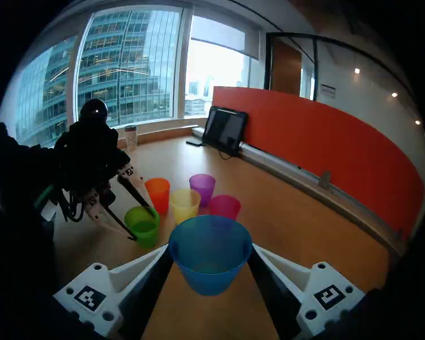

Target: Pour water

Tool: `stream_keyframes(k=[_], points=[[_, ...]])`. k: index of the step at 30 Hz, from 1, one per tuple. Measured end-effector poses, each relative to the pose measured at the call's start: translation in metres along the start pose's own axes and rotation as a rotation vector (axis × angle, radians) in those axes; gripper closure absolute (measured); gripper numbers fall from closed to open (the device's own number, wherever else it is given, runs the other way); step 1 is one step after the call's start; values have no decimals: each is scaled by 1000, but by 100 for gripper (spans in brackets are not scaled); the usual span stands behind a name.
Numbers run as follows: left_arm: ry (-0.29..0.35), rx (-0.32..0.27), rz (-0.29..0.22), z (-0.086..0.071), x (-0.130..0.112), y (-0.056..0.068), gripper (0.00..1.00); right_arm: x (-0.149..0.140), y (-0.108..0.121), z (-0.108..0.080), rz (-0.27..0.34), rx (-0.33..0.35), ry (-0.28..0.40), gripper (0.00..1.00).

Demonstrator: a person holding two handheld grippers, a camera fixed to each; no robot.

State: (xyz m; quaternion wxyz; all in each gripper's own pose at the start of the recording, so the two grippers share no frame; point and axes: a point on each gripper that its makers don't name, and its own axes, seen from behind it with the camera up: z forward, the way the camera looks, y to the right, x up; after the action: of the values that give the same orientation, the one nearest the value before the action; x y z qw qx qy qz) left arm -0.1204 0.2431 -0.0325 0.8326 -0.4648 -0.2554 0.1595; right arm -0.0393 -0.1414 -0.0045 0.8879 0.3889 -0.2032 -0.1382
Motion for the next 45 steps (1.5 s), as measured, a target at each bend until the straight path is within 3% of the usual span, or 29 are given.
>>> stream_keyframes(k=[11,17,24,45], points=[[-1,-3,-18,0,-7,-1,11,-6,-1,4,6,-1,-9,8],[-10,-18,-45,-3,-10,2,2,-9,-2,6,13,1,-12,8],[-15,-11,-69,-9,-17,1,2,-20,-1,11,20,-5,-26,8],[-9,53,-121,-51,-42,-1,2,-87,-5,45,56,8,-141,8]])
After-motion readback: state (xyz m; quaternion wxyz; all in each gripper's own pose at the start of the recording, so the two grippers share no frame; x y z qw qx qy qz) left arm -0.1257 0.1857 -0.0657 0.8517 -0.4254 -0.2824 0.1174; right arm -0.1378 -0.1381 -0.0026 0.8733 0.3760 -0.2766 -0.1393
